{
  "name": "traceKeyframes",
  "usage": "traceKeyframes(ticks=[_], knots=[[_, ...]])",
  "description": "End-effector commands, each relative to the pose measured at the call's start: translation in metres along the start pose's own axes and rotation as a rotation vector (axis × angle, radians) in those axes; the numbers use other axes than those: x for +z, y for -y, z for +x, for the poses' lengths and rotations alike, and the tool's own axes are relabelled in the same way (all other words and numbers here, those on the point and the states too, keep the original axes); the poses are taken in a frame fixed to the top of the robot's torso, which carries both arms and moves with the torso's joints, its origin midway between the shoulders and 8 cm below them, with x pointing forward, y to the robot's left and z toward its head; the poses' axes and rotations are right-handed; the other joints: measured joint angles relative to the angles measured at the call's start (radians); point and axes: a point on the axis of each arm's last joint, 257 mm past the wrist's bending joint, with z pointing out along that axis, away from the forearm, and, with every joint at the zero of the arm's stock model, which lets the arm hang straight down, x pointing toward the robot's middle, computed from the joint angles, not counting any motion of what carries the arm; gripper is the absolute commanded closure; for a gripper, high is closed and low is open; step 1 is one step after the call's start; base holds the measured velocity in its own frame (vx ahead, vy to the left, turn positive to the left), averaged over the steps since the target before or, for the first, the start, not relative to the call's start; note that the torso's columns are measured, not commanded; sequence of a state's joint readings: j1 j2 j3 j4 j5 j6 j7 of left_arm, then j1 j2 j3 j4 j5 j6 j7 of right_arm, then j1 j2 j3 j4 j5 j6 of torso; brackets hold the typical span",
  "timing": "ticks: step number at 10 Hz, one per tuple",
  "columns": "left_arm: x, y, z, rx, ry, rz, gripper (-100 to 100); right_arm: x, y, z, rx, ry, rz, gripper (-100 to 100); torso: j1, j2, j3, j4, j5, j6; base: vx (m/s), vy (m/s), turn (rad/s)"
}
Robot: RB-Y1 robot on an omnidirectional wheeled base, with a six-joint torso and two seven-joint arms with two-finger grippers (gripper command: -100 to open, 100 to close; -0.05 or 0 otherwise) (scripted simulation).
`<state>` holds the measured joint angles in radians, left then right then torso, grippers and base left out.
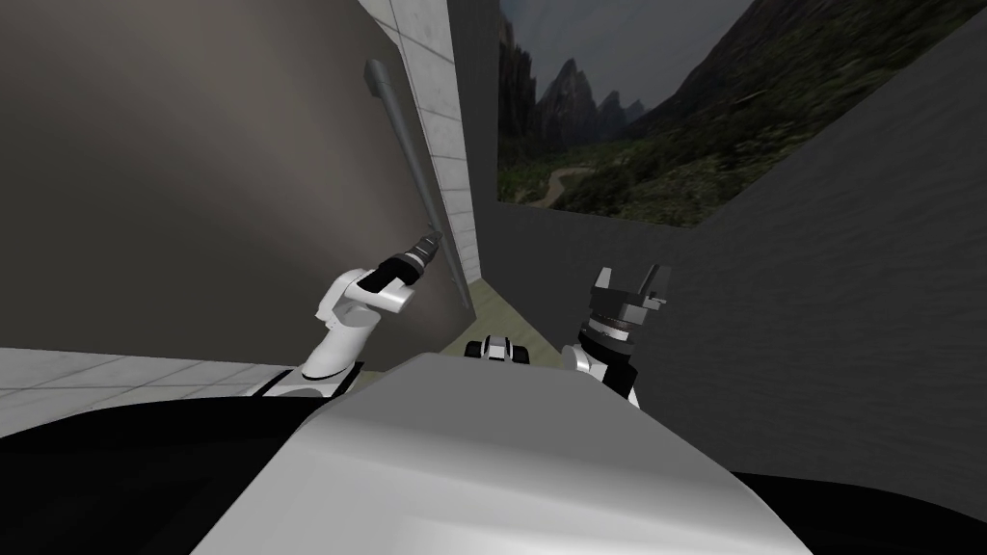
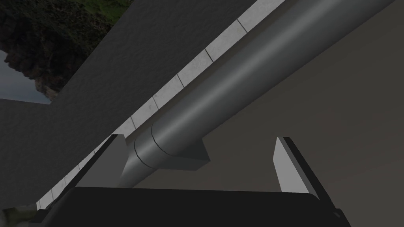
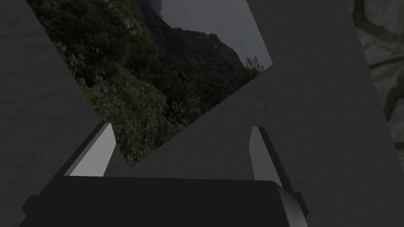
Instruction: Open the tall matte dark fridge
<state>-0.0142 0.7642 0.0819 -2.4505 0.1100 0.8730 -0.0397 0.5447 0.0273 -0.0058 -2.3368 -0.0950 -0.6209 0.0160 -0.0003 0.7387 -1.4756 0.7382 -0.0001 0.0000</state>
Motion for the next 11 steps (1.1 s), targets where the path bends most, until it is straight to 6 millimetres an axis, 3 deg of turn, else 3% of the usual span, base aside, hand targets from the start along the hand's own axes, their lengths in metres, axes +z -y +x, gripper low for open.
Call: traceKeyframes(ticks=[1,7,11], knots=[[0.0,-0.001,-0.005,0.025,0.002,-0.03,-100,0.0,0.0,0.0,0.0,0.0,0.0,0,0.0,-0.001,0.0,0.0,0.0,0.0,0.044,0.017,-0.022],[-0.013,0.022,-0.019,0.106,0.011,-0.045,-100,0.0,0.0,0.0,0.0,0.0,0.0,0,0.001,-0.001,0.0,0.0,0.0,0.0,0.039,0.018,-0.043],[0.008,0.001,-0.038,0.104,0.04,-0.08,-100,0.0,0.0,0.0,0.0,0.0,0.0,0,0.0,0.004,0.002,0.001,0.0,0.0,-0.058,-0.008,-0.121]])
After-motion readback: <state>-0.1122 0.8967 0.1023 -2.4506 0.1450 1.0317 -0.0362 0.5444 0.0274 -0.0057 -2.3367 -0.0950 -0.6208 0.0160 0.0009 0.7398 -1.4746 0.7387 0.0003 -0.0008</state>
